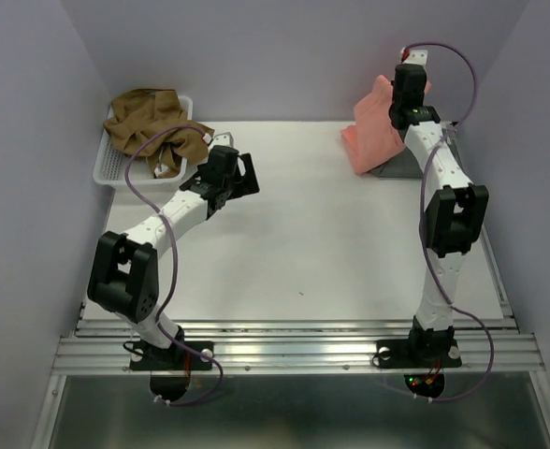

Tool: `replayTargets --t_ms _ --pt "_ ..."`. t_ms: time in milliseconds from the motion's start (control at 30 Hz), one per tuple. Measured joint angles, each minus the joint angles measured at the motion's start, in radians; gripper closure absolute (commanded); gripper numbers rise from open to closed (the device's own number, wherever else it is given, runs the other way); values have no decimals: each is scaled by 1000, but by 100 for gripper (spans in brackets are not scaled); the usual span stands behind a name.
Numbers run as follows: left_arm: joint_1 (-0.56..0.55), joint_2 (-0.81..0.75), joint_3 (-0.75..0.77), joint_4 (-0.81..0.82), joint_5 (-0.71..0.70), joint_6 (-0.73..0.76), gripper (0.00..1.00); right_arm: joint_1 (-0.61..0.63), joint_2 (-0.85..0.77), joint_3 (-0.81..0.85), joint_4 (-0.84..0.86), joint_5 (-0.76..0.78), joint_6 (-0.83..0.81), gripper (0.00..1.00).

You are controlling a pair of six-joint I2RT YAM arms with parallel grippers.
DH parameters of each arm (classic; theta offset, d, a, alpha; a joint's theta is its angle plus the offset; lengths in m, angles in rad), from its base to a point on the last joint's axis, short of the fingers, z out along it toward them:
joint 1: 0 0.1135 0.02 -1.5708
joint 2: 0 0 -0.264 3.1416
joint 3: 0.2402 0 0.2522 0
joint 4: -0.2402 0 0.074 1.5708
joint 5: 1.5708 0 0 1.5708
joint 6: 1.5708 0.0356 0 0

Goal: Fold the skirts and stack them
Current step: Neatly place the folded skirt to the corner

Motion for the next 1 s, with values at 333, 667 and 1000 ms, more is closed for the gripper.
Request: replayTargets --t_ms 333,667,1000 --pt "0 69 35 -14 13 0 1 -159 3 -97 -2 -75 100 99" --pt "0 155 100 -42 22 -1 1 -327 109 -176 44 -231 207 88" --pt "0 166 111 -55 38 -1 1 -372 227 -164 111 -287 179 18"
